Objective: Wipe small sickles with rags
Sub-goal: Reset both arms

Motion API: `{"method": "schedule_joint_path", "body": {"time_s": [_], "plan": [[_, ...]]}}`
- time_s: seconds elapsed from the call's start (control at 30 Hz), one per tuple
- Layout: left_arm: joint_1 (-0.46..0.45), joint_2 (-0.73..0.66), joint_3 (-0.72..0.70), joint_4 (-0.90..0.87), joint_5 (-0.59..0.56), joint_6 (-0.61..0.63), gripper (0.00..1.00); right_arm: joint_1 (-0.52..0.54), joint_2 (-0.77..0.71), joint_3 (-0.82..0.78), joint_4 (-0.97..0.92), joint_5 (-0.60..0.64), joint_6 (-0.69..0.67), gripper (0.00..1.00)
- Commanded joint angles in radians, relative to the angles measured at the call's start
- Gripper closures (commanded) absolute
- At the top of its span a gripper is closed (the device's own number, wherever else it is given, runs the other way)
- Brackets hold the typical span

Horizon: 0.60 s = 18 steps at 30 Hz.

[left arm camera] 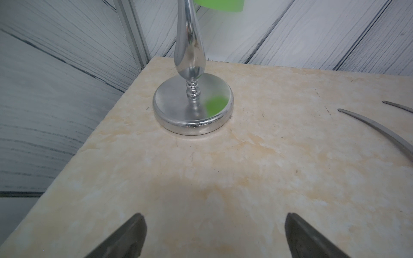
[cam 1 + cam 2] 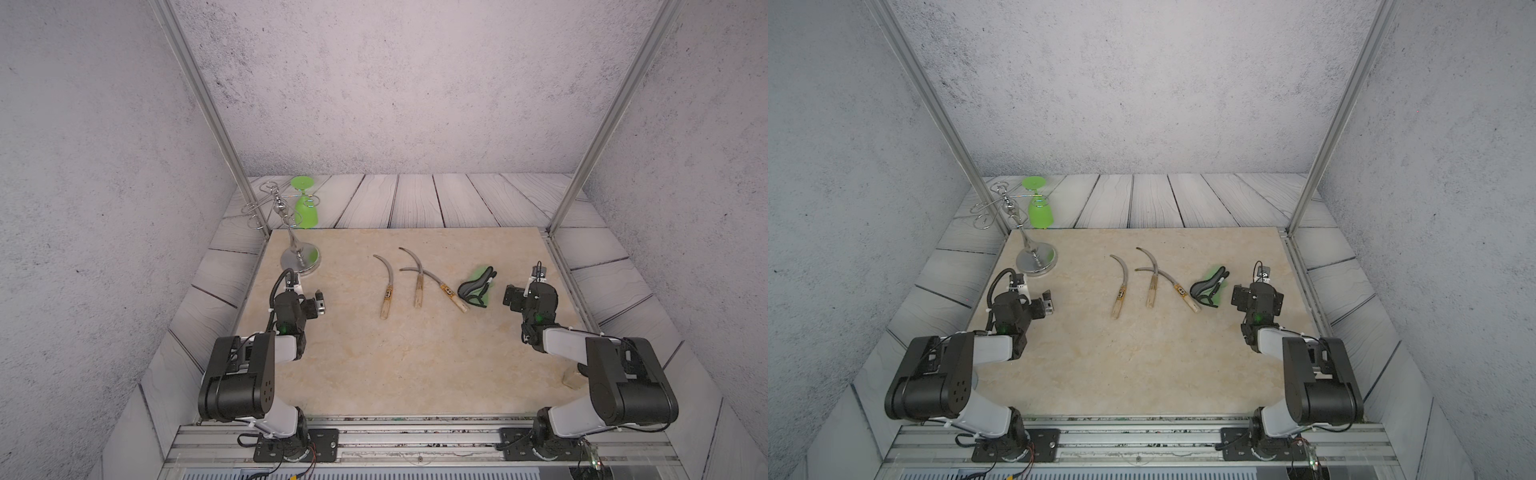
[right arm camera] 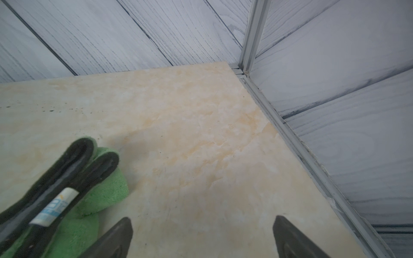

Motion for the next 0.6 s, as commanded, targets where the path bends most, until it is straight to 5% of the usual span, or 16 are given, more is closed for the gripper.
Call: {"method": "schedule_joint_path", "body": {"time_s": [0.0, 0.57], "plan": [[-0.003, -0.011, 0.017, 0.0, 0.003, 0.016, 0.0, 0.005, 0.035, -0.023, 0.058, -0.058, -0.032, 0.01], [-0.013, -0.006, 0.026, -0.012, -0.012, 0.025, 0.0, 0.004, 0.04, -0.044, 0.099, -0.073, -0.04, 0.01]]}}
